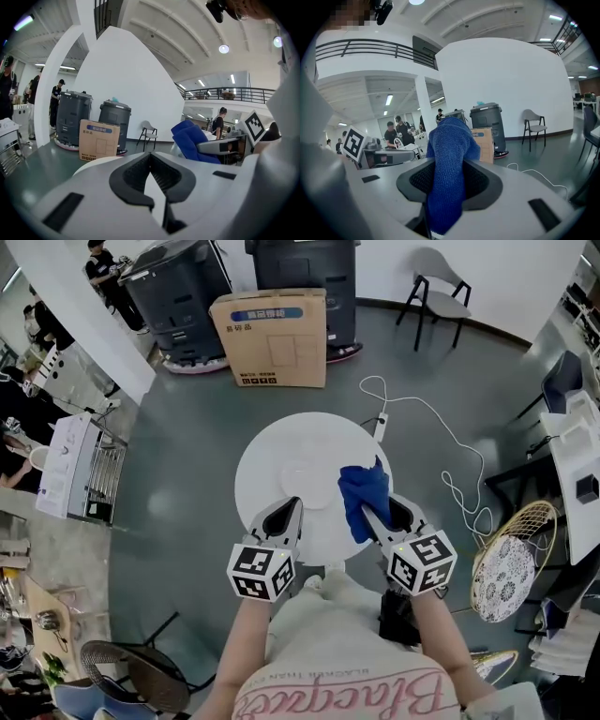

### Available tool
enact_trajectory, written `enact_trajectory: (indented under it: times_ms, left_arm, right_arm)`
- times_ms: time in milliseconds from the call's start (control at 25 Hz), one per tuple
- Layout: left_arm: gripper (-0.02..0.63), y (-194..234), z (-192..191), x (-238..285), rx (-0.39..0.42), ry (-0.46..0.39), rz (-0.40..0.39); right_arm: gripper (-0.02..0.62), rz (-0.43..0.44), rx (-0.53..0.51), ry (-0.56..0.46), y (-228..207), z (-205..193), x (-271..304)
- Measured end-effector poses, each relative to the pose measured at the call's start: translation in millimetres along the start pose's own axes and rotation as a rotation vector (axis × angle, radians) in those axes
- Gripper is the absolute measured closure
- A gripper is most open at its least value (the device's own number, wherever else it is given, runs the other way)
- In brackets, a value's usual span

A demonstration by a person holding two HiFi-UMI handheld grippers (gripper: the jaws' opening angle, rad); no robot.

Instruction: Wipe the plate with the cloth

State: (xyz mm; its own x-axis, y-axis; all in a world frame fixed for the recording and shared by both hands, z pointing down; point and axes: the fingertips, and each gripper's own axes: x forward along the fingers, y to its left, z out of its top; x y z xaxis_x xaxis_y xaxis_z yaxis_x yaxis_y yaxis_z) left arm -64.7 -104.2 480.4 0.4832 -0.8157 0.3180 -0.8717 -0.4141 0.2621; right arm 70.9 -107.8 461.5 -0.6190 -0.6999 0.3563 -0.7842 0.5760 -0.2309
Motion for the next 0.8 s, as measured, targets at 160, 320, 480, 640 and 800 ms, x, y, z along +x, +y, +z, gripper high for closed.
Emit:
enact_trajectory:
  times_ms: [160, 320, 480, 640, 800]
  left_arm:
    - [0.589, 15, -13, 32, -0.074, 0.063, -0.004]
    - [0.511, 33, -35, 58, -0.192, 0.129, -0.004]
    - [0.417, 53, -67, 72, -0.324, 0.211, 0.008]
    - [0.405, 81, -104, 80, -0.409, 0.299, 0.051]
    - [0.403, 104, -149, 83, -0.493, 0.401, 0.091]
  right_arm:
    - [0.448, 0.022, 0.015, 0.005, -24, 13, 25]
    - [0.448, 0.051, 0.003, 0.021, -39, 21, 50]
    - [0.448, 0.052, 0.003, 0.053, -51, 19, 70]
    - [0.448, 0.04, 0.01, 0.089, -57, 9, 87]
    - [0.448, 0.015, 0.038, 0.129, -60, -8, 95]
